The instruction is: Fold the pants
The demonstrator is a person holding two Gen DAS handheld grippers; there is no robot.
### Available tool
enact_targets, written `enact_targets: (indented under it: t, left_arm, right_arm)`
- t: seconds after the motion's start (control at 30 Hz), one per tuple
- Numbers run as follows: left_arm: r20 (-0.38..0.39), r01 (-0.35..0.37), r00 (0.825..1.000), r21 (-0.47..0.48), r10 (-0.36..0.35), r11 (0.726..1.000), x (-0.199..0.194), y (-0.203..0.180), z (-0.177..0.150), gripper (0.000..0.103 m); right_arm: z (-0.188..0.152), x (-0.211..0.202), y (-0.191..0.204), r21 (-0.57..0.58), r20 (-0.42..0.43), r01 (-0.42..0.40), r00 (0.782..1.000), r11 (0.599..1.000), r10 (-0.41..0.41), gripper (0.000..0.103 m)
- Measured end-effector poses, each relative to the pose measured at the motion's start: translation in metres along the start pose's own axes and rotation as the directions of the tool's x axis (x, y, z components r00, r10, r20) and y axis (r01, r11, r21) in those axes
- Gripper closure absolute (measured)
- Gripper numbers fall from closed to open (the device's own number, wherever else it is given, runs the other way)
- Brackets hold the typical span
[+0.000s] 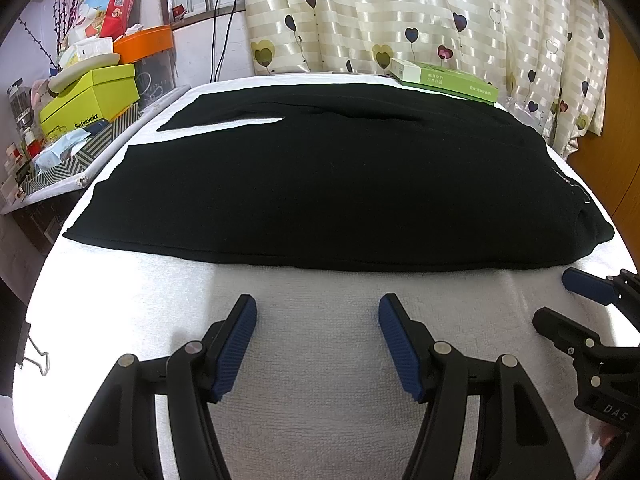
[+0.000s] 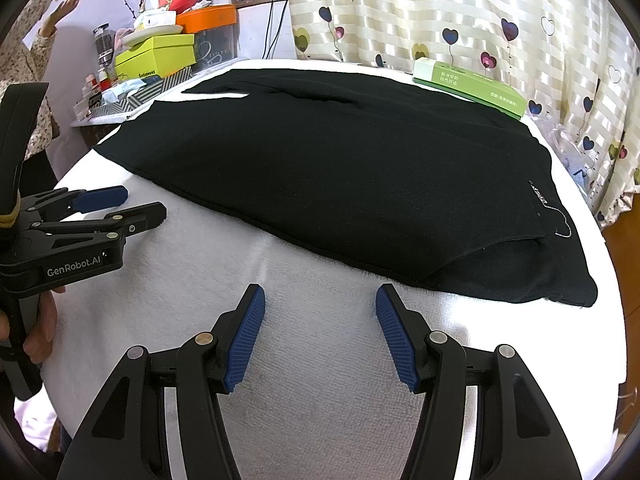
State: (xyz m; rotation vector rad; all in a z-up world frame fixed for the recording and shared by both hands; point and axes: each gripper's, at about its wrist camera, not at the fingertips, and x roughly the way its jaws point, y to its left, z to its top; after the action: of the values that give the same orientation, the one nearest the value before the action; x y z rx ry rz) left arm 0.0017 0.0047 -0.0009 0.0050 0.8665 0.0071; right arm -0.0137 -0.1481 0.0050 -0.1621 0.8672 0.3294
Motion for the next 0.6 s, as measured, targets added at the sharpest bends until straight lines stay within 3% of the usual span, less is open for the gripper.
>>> enact_targets:
  t: [0.4,0.6]
  left_arm:
    - [-0.04,0.018,0.999,-0.024,-0.019,1.0,-0.003,0.002,0.007,0.039]
    - [0.003,0.026,1.0,-0.011,-0.026,1.0,-0.024,0.0,0.016,0.04]
  right_arm:
    - [0.005,-0.003,-0.003,0.018,-0.028,-0.028,0.999,0.999,0.028,0.044]
    - [0.016,-0.021,0.003,-0.001,0.012,-0.041,0.999,0.999,0.041,0.044]
